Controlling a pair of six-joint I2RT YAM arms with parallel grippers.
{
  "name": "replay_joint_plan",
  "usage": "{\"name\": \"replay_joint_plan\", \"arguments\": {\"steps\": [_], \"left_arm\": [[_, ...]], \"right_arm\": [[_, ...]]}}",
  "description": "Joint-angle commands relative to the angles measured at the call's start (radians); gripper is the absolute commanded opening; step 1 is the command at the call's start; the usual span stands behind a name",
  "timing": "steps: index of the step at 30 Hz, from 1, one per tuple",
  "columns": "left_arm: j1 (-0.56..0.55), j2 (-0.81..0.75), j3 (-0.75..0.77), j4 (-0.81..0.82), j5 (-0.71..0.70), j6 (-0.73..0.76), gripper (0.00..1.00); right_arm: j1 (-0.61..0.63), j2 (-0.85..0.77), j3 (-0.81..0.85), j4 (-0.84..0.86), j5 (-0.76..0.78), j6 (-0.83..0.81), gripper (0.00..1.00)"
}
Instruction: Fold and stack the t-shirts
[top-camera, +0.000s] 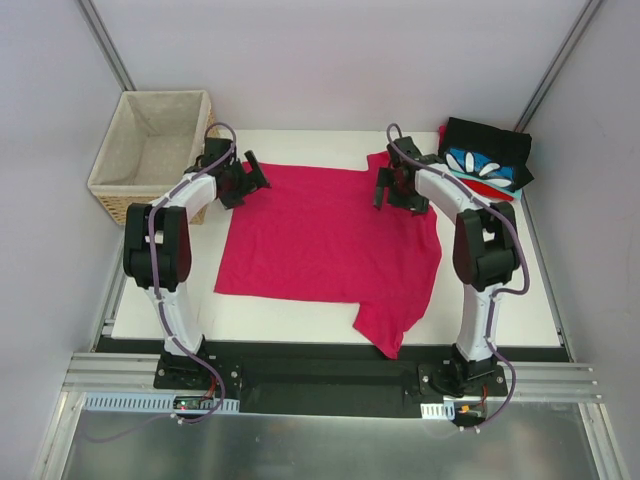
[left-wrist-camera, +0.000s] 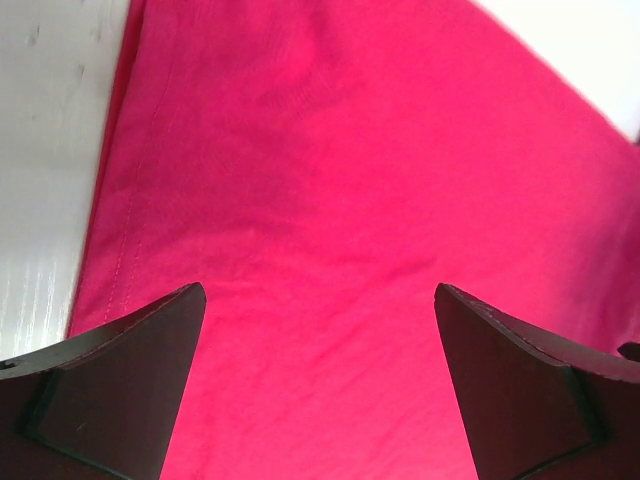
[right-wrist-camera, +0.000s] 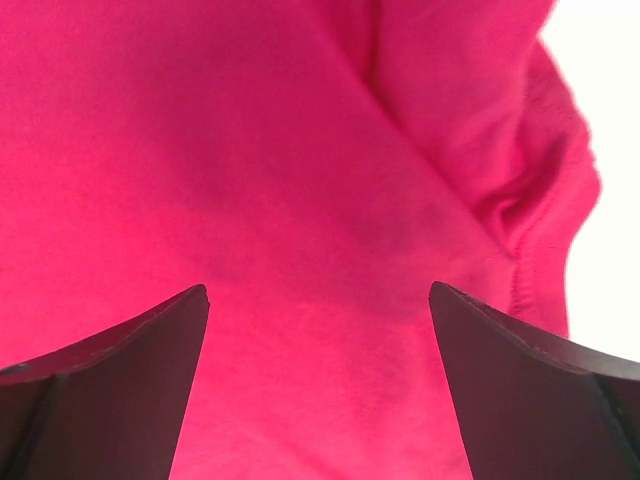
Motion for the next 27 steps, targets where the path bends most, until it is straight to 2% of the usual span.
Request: {"name": "replay_joint_plan", "arguments": {"steps": [1,16,27], "left_arm": [[-0.009,0.046,0.025,-0.053,0.014,0.002,0.99],[-0.019,0.216,0.164,-0.159,-0.073,0.014,0.99],[-0.018,0.268,0.264,-0.194,-0.104,0.028,0.99]], "right_arm": [[0.021,0.012,0.007,-0.026,0.030,0.006,0.97],[0.023,0.175,0.099,-0.070,0.063,0.027,0.97],[0.020,0.301,0.272,-0.129,0.086,0.034,0.97]]}}
